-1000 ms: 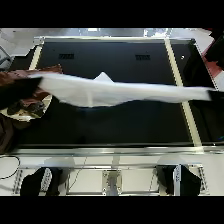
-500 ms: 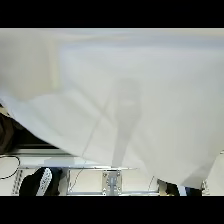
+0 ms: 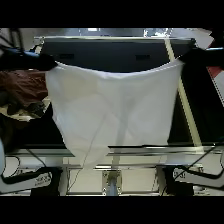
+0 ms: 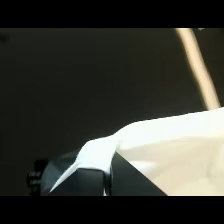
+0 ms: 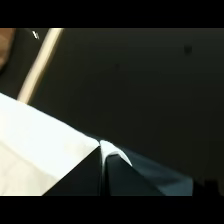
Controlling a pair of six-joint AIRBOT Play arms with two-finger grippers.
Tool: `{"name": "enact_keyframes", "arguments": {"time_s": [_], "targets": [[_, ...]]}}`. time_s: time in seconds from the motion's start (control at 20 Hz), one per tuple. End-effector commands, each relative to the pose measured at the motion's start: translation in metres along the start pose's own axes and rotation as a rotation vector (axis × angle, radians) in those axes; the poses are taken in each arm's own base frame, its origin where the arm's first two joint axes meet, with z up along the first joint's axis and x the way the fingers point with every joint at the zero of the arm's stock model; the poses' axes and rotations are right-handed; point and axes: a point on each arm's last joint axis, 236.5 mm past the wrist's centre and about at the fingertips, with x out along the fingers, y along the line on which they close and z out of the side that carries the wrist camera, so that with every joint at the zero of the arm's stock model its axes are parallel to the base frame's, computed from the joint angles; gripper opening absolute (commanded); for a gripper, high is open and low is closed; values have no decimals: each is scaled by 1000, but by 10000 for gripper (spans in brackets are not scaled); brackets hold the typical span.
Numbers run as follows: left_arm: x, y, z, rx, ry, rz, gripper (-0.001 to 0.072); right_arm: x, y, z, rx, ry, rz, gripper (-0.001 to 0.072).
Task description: Fold the shirts.
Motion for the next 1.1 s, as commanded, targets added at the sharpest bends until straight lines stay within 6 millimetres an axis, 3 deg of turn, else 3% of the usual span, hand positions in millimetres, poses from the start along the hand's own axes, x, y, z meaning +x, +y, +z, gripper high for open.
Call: {"name": "enact_keyframes", "arguments": {"time_s": [0.0, 0.1, 0.2, 0.35, 0.45, 0.6, 0.8, 0.9, 1.05], "targets": [[109, 52, -10, -72, 13, 180, 10, 127, -57, -35, 4, 130, -132, 11], [141, 71, -10, -93, -23, 197, 10, 170, -94, -39, 84, 83, -179, 12], [155, 88, -6, -104, -63, 213, 10, 193, -120, -37, 113, 26, -224, 11], [150, 93, 10, -102, -127, 222, 12, 196, -132, -25, 101, -29, -256, 12], [147, 86, 7, -73, -103, 215, 12, 189, -127, -26, 66, 24, -254, 13], [148, 68, -35, -16, 87, 188, 10, 170, -124, -50, 8, 191, -276, 11], [145, 60, -88, 19, 288, 199, 10, 134, -123, -60, -24, 283, -342, 11], [147, 57, -114, 1, 355, 189, 10, 125, -122, -84, -17, 381, -346, 11], [154, 48, -153, 7, 453, 174, 10, 136, -121, -129, 22, 490, -318, 11]]}}
